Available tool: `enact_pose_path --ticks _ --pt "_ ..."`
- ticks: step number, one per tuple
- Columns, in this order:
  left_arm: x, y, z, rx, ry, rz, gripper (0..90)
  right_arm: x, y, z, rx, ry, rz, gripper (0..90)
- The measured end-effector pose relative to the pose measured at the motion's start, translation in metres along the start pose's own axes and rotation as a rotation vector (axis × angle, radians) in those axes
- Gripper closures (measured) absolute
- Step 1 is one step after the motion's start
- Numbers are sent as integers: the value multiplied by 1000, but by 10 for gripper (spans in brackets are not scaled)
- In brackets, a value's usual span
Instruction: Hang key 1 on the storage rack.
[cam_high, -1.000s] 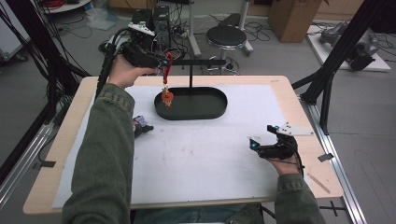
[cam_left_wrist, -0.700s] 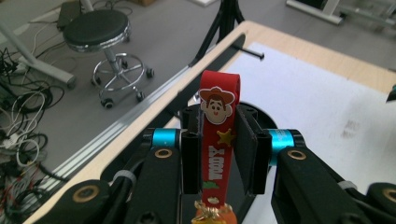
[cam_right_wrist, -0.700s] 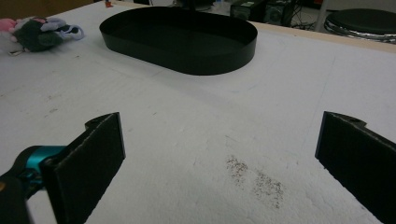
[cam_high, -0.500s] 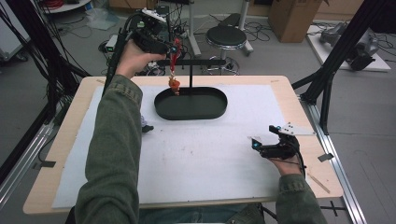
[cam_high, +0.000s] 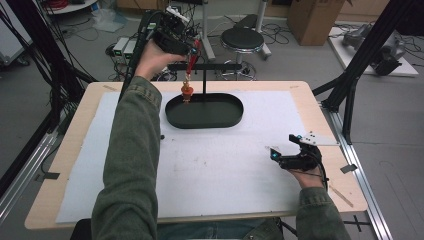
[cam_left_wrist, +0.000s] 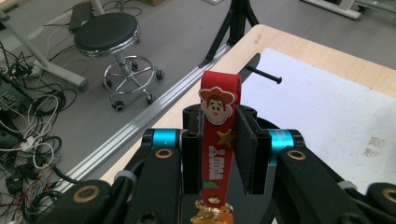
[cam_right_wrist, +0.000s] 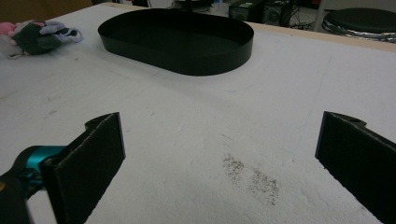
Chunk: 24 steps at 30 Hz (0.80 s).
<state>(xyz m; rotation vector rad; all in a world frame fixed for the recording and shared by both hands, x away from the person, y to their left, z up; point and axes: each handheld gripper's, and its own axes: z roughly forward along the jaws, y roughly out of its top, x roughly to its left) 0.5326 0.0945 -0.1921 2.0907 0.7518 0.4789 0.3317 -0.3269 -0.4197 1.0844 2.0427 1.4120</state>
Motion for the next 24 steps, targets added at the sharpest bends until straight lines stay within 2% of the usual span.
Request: enact_pose_path --ticks 2,7,8,10,11,14,15,20,22,24 --pt "2 2 6 5 22 -12 735 0 0 -1 0 -1 4 4" --pt "1 6 11 -10 11 -26 735 -1 -1 0 -2 1 -1 4" --pt "0 9 15 7 38 -18 735 -1 0 0 0 0 2 4" --pt "0 9 16 3 38 -24 735 -1 -1 1 -4 1 -11 4" --pt "0 11 17 -2 42 -27 735 0 -1 1 2 3 -2 4" --pt "-1 13 20 -8 65 -46 735 0 -1 1 8 9 -4 4" --pt "-2 14 24 -6 90 -53 735 0 -1 1 6 10 -7 4" --pt "-6 16 32 -5 101 -60 735 0 -1 1 0 10 -7 4" --pt "-7 16 35 -7 106 -75 734 0 -1 1 2 13 -5 4" --pt "-6 18 39 -15 156 -85 734 0 -1 2 3 12 -6 4"
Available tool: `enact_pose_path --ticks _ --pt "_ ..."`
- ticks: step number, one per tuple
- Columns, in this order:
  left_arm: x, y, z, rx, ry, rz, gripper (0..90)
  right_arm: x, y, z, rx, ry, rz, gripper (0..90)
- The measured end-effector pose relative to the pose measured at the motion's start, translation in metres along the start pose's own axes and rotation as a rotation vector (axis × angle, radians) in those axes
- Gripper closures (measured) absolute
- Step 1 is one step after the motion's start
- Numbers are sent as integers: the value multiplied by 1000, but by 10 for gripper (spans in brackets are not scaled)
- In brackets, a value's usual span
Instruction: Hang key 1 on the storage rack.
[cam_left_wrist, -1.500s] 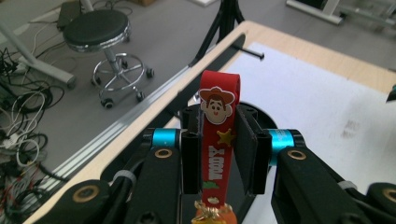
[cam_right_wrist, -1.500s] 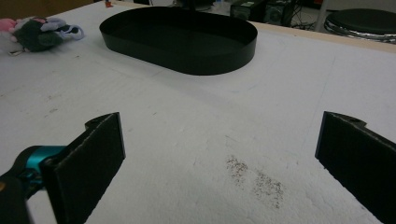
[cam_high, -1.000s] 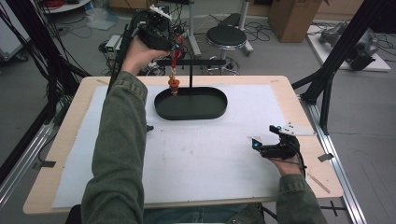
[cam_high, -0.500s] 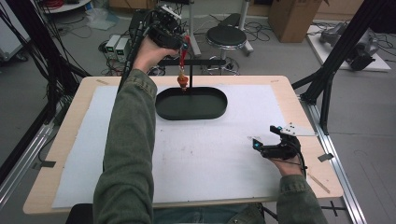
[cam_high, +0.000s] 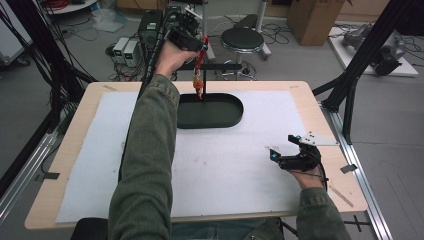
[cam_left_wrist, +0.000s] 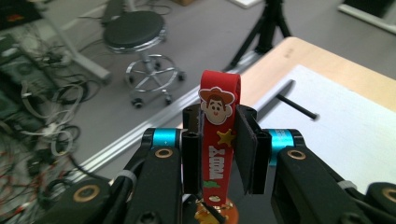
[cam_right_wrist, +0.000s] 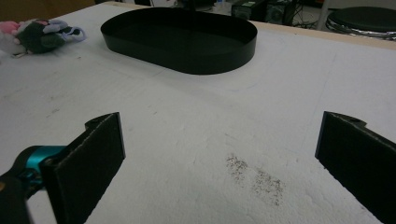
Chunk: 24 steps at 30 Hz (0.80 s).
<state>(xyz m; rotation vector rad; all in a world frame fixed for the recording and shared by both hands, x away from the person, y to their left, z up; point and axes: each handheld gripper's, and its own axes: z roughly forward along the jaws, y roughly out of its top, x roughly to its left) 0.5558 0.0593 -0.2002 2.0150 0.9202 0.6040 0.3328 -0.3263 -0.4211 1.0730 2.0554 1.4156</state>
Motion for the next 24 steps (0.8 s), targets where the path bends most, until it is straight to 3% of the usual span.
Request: enact_pose_path --ticks 1,3,5,6,7,8,9,11,12,13,17,24 --pt "0 0 1 -8 26 -7 734 0 0 0 0 -2 -1 4" --pt "0 0 1 -22 35 -14 730 0 0 0 0 -2 -2 4" --pt "4 -2 1 -49 -22 -47 718 0 0 0 0 -2 -1 4" --pt "4 -2 1 -49 -22 -47 677 0 0 0 0 -1 0 4" --pt "6 -2 -1 -77 -114 -57 580 0 0 0 2 0 4 4" --pt "5 -3 -2 -91 -134 -54 477 0 0 0 0 3 3 4" --pt "5 -3 -2 -91 -134 -54 388 0 0 0 1 4 0 4" --pt "0 -5 -5 -84 -109 10 200 0 0 0 3 4 3 4" --pt "0 -5 -5 -84 -109 10 100 1 0 0 1 5 3 4" --pt "-1 -6 -6 -73 -108 25 57 1 0 0 1 3 2 4" --pt "-1 -16 -15 -69 -156 43 17 1 0 0 0 3 4 4" --pt "0 -32 -24 -79 -137 28 17 1 0 1 5 3 1 4"
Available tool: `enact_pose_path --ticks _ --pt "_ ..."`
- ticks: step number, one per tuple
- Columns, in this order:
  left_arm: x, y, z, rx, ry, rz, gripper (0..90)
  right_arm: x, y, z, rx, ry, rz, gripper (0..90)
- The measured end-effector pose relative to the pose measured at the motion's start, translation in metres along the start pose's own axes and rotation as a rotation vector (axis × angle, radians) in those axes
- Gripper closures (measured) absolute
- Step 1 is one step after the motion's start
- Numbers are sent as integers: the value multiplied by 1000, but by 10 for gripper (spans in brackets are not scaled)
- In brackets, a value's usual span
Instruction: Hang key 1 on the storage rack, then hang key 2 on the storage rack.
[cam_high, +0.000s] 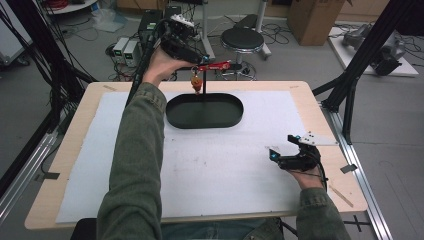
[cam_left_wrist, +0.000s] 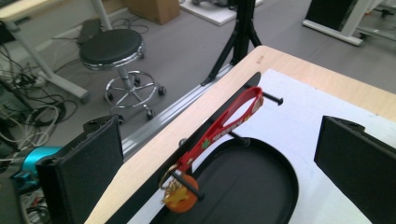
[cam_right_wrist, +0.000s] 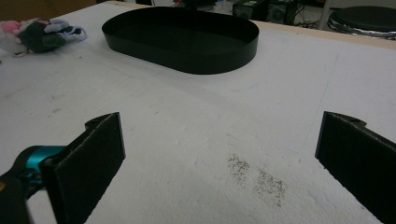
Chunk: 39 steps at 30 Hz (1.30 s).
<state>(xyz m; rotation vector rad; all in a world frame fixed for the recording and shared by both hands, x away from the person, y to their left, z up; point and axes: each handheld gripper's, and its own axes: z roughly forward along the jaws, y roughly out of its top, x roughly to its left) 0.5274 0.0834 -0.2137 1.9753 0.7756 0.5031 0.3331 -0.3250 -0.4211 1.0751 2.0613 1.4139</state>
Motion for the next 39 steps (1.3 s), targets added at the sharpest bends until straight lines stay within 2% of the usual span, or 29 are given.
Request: enact_pose_path --ticks 1,4,16,21,28,34,39 --pt "-1 -6 -2 2 -7 -3 17 0 0 1 1 2 1 4" --pt "-2 -11 -5 16 -12 0 17 0 0 1 2 1 -3 4" --pt "-3 -32 -23 26 2 3 17 1 1 2 5 2 -6 4" --pt "-8 -50 -35 34 -2 24 17 1 1 4 7 5 -13 4" --pt "-12 -68 -42 59 -1 29 17 2 2 6 15 8 -22 4" --pt "-14 -81 -52 63 -1 24 17 4 2 8 18 13 -25 4" --pt "-12 -98 -57 60 14 -4 17 3 2 7 16 11 -25 4"
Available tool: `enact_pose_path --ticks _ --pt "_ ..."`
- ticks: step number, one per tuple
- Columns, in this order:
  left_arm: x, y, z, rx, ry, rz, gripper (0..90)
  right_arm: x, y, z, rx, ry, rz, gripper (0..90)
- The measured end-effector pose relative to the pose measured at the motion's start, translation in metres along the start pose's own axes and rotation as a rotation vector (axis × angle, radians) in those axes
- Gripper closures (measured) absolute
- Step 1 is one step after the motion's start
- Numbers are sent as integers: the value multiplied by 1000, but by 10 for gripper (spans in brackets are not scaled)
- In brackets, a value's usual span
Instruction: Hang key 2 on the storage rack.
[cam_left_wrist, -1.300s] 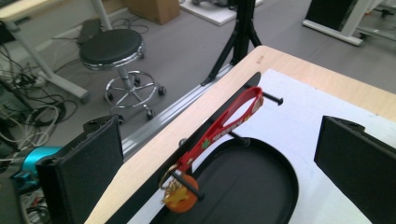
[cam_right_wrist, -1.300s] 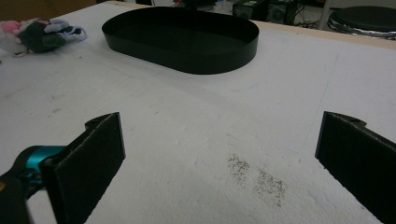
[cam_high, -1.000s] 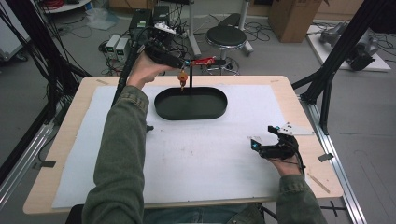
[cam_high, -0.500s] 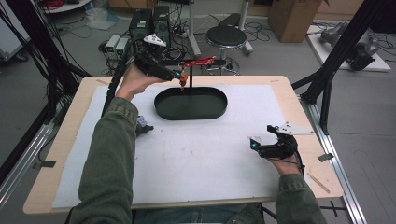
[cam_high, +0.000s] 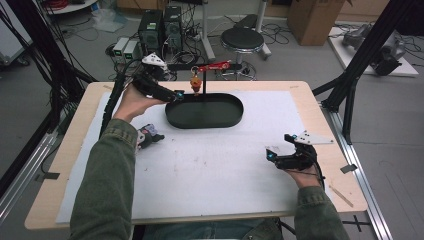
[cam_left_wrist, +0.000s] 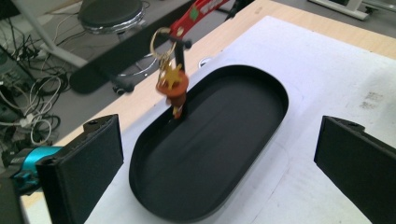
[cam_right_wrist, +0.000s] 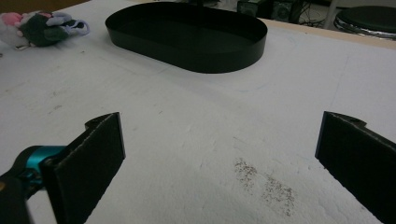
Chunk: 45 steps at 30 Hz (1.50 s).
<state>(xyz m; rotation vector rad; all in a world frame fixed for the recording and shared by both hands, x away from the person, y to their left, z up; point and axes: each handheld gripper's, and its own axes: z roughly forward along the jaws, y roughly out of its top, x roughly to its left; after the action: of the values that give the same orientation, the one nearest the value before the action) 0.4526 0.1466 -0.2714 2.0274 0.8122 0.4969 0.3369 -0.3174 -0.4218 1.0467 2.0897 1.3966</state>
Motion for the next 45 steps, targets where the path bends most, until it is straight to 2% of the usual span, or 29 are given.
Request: enact_pose_path --ticks 5,9,12,19,22,30,32,35,39,45 --pt "6 -15 -5 19 14 -25 17 0 0 0 -3 3 -4 4" --pt "8 -24 -10 27 17 -27 17 -1 0 1 -3 3 -6 4" --pt "7 -31 -15 6 25 -11 17 -1 0 1 -1 2 -6 4" --pt "11 -44 -24 18 40 -28 17 1 0 0 3 -1 -7 4" --pt "8 -53 -24 10 39 -31 17 1 0 0 5 -3 -8 4" --pt "5 -65 -20 33 43 -33 17 1 0 1 12 1 -12 4" --pt "5 -69 -19 46 57 -23 17 1 0 1 13 1 -14 4" --pt "4 -77 -18 45 50 -15 17 2 0 2 17 0 -24 4" --pt "5 -88 -17 82 56 -8 17 4 -1 2 24 -2 -38 4" --pt "9 -106 -18 140 65 -19 17 6 -1 2 30 4 -28 4"
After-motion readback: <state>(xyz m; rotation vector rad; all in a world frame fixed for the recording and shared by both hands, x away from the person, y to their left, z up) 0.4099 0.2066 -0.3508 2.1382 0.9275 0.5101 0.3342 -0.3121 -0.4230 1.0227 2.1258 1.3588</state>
